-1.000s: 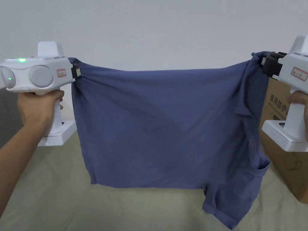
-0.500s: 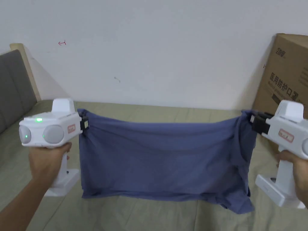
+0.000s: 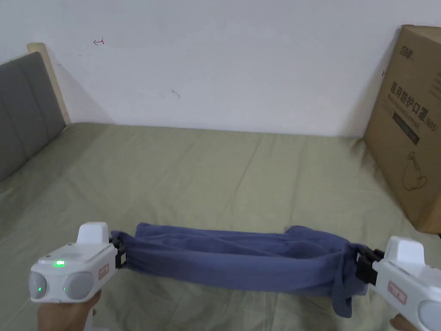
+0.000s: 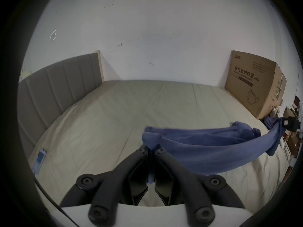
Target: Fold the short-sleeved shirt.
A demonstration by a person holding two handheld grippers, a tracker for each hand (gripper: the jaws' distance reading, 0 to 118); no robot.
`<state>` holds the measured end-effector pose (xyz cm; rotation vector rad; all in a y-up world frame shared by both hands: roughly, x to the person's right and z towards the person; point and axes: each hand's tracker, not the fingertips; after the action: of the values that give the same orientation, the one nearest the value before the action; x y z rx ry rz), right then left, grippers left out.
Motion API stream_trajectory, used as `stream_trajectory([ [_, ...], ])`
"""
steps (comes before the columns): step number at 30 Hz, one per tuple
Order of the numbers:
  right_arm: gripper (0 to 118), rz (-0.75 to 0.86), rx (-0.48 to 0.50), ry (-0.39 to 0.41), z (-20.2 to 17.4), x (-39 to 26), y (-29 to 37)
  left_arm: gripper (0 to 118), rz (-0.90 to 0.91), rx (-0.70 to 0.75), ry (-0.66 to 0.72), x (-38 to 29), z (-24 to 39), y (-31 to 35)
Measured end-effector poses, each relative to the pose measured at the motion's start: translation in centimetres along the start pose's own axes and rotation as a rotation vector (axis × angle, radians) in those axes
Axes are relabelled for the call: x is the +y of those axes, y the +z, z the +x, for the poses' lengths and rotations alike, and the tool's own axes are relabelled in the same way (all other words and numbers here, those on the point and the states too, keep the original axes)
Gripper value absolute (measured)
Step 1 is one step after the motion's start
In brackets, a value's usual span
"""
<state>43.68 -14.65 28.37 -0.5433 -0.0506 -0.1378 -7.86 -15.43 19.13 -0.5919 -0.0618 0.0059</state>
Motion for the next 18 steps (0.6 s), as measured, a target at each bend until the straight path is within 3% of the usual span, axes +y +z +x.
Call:
stream_trajectory([
  [10, 2, -0.087, -0.013, -0.036, 0.0, -9.3, 6.4, 3, -0.096, 0.026, 0.058, -9.3, -1.6, 5.6],
  [18, 2, -0.158, 0.006, -0.079, 0.6, -14.6, 10.8, 3, -0.163, 0.035, 0.022, -14.6, -2.2, 9.8],
])
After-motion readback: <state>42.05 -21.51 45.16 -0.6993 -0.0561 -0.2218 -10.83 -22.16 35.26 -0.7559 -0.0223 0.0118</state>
